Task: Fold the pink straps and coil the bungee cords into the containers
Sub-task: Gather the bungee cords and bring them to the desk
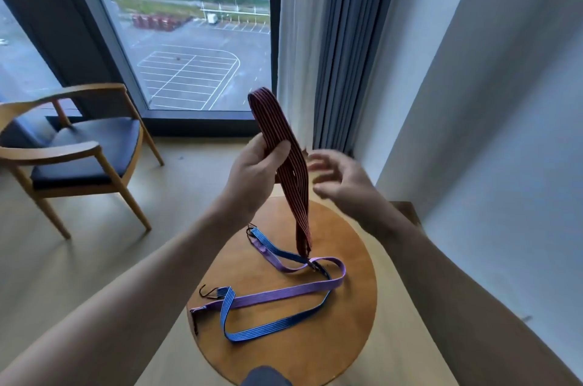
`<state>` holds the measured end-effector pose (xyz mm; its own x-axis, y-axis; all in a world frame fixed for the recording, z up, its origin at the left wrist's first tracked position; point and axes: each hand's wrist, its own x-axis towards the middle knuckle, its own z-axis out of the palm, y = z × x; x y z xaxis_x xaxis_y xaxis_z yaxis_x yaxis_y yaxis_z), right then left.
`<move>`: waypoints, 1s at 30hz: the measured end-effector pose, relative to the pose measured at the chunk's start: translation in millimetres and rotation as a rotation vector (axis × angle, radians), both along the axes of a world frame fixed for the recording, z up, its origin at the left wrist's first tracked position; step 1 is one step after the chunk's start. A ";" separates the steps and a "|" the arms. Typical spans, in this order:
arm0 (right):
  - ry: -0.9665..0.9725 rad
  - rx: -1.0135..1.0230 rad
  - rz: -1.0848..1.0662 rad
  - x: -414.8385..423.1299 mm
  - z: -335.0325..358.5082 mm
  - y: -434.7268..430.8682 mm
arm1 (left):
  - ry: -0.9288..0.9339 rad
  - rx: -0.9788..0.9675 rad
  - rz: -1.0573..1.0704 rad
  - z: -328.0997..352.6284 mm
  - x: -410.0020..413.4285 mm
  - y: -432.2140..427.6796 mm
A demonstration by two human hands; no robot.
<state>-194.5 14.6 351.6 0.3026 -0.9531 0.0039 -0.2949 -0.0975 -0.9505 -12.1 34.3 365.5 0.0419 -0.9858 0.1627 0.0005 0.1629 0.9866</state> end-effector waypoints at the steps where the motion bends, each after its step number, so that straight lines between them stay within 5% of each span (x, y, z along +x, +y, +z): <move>1: 0.032 0.091 0.069 1.5 -11.1 2.1 | 0.004 -0.019 -0.014 4.9 1.0 1.3; 12: -0.041 0.102 0.052 20.2 -26.3 13.5 | -0.093 0.079 0.207 -23.3 47.7 7.1; 15: -0.148 0.047 0.131 27.4 -4.0 14.5 | -0.141 0.167 0.090 -51.3 54.6 11.6; 23: -0.308 0.007 0.162 45.1 32.1 4.0 | 0.122 0.316 -0.144 -92.6 34.1 14.4; 27: -0.320 0.123 -0.003 38.1 27.4 -6.5 | 0.224 0.369 -0.177 -97.3 34.4 11.7; 30: -0.065 0.051 -0.298 24.3 8.5 -8.7 | 0.209 0.432 -0.229 -94.4 39.6 9.5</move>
